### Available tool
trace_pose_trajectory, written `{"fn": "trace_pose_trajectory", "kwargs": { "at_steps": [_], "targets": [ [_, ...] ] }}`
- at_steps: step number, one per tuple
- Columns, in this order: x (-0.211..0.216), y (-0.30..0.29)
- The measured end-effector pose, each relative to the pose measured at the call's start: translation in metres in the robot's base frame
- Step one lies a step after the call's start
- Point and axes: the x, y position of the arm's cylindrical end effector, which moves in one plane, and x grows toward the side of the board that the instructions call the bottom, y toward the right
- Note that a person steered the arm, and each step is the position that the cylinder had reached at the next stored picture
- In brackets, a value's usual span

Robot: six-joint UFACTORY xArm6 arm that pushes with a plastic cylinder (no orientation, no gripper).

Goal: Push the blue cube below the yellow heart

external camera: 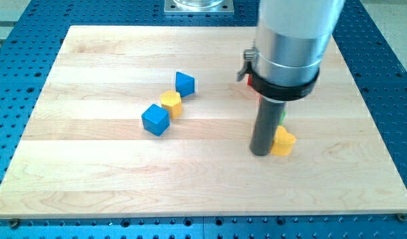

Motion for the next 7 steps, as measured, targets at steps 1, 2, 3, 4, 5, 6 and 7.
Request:
{"fn": "trace_pose_trajectory", "kwargs": {
  "at_steps": [1, 2, 3, 4, 5, 6, 7],
  "targets": [
    [0.001, -0.026],
    [0.003, -0.136],
    [-0.005, -0.248],
    [-0.03, -0.268],
    [-0.041, -0.207],
    [-0.058, -0.187],
    [-0.073, -0.168]
  ]
}}
